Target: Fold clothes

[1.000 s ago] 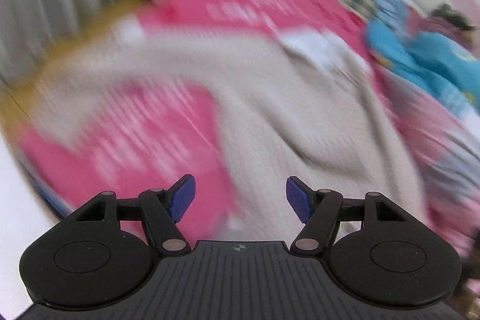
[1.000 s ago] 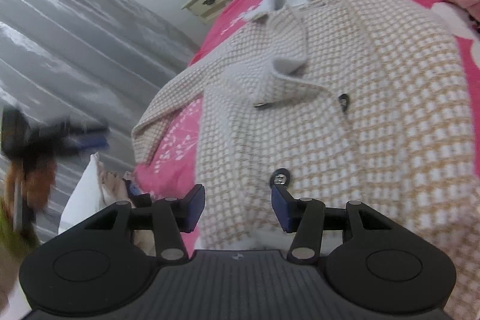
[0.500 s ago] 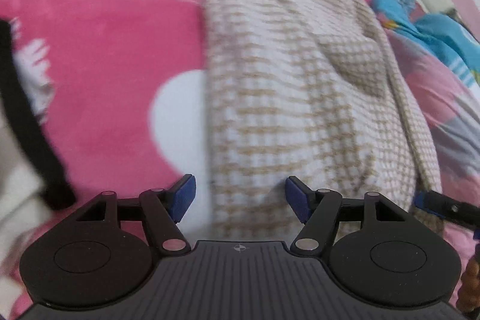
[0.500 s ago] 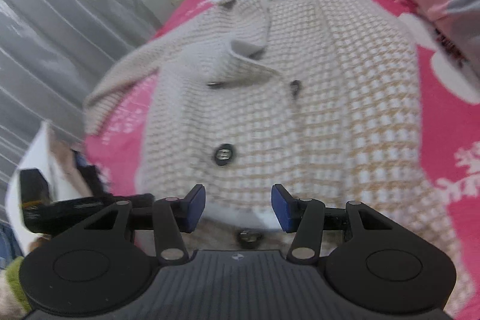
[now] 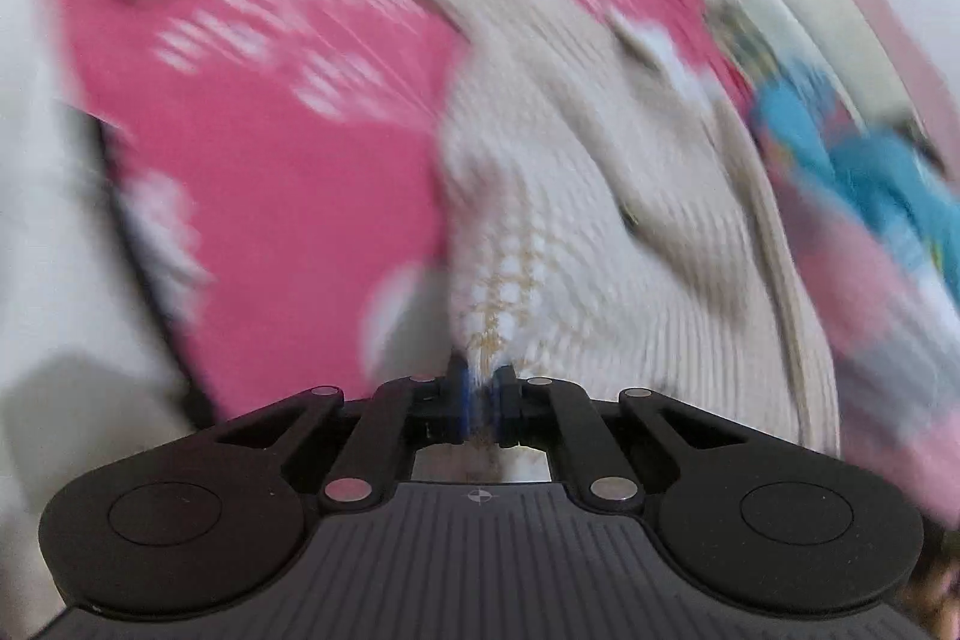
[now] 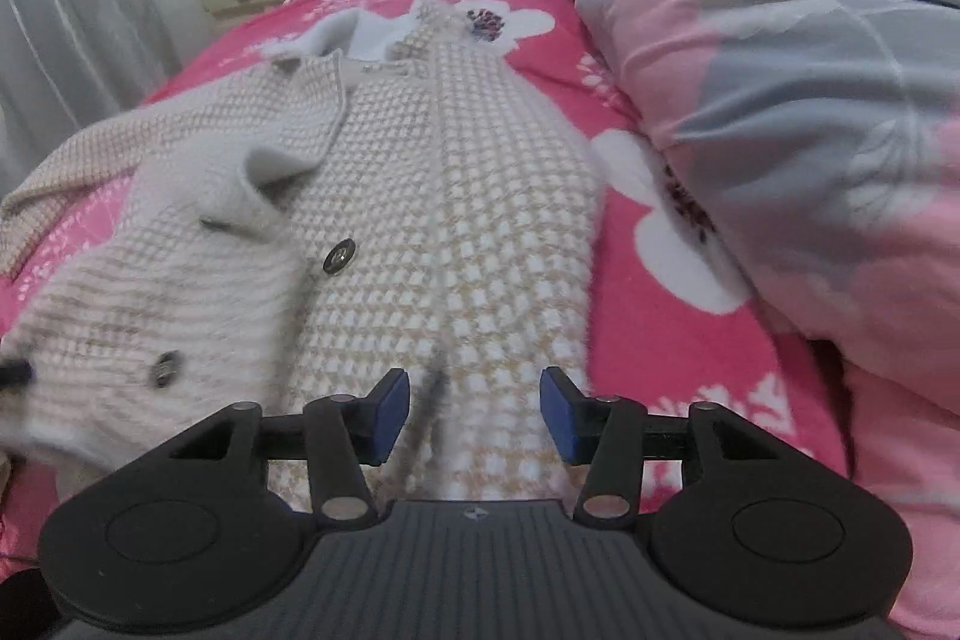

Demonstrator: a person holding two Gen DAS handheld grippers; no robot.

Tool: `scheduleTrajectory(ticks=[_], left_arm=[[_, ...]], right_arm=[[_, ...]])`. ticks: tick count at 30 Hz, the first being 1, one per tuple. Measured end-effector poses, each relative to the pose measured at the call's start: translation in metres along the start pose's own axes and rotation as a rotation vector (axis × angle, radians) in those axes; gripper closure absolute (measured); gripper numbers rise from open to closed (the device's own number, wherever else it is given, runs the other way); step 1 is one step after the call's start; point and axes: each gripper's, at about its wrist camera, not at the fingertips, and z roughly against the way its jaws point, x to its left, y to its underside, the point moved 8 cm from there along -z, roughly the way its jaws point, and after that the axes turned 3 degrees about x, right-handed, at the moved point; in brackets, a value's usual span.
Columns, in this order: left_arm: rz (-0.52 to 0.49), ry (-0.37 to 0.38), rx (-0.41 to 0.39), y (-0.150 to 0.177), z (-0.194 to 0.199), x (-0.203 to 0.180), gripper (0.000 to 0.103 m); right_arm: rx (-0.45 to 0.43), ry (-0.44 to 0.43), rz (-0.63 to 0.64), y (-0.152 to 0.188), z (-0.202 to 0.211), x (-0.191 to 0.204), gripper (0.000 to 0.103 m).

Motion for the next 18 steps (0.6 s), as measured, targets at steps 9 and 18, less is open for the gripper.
scheduleTrajectory(ticks=[9, 18], left_arm=[[-0.186, -0.364, 0.024, -0.004, -0.014, 0.015, 0.098], [-0.117, -0.323, 0.051, 0.002, 0.004, 0.015, 0.098]], right_arm=[[0.045, -0.011, -0.163, 0.012, -0.017, -0.030, 0.025], [0.084, 0.128, -0.124, 0.004, -0.016, -0.059, 0.092]])
